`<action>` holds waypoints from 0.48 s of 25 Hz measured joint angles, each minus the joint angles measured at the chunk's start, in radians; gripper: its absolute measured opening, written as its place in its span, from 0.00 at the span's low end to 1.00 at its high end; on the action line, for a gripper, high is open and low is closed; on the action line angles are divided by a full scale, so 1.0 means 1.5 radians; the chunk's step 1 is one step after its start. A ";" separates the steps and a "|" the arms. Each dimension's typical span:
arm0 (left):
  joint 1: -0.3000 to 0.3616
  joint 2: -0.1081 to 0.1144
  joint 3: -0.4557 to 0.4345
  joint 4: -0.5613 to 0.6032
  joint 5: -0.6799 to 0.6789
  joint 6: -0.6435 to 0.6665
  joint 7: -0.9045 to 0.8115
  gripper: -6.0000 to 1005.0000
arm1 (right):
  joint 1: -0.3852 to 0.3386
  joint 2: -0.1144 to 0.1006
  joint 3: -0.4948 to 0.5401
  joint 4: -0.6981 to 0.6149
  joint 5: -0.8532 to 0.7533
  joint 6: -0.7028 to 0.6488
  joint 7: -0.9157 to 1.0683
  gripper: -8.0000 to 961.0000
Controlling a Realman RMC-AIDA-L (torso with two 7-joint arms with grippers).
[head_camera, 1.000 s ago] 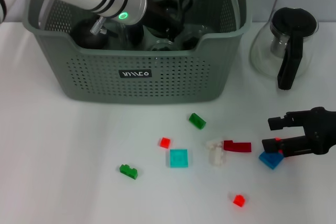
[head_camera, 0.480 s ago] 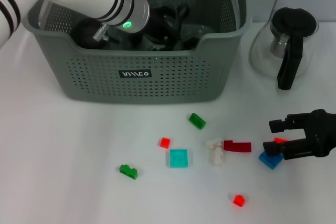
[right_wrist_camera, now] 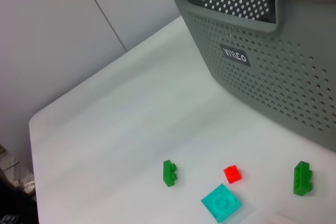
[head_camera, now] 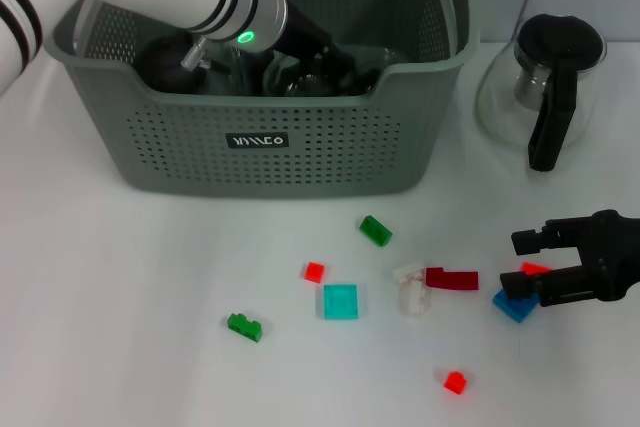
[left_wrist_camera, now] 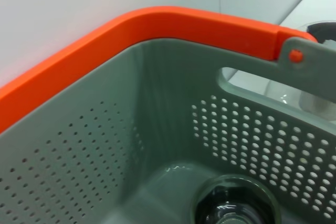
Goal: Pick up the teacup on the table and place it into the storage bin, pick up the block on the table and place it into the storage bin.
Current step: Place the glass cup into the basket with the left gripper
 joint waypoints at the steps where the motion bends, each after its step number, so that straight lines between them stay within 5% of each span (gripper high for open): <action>1: 0.000 0.001 0.000 0.000 0.000 -0.001 0.000 0.21 | 0.000 0.000 0.000 0.000 0.000 0.000 0.000 0.86; 3: 0.002 0.002 -0.001 0.004 0.001 -0.002 -0.001 0.30 | 0.000 0.000 0.000 0.000 0.000 0.000 0.000 0.86; 5: 0.007 0.006 -0.006 0.020 0.001 0.003 -0.004 0.51 | 0.000 0.000 0.000 0.000 0.000 0.000 0.000 0.86; 12: 0.068 0.017 -0.028 0.221 -0.019 0.120 -0.061 0.61 | -0.001 -0.006 0.014 -0.001 0.000 -0.006 -0.001 0.86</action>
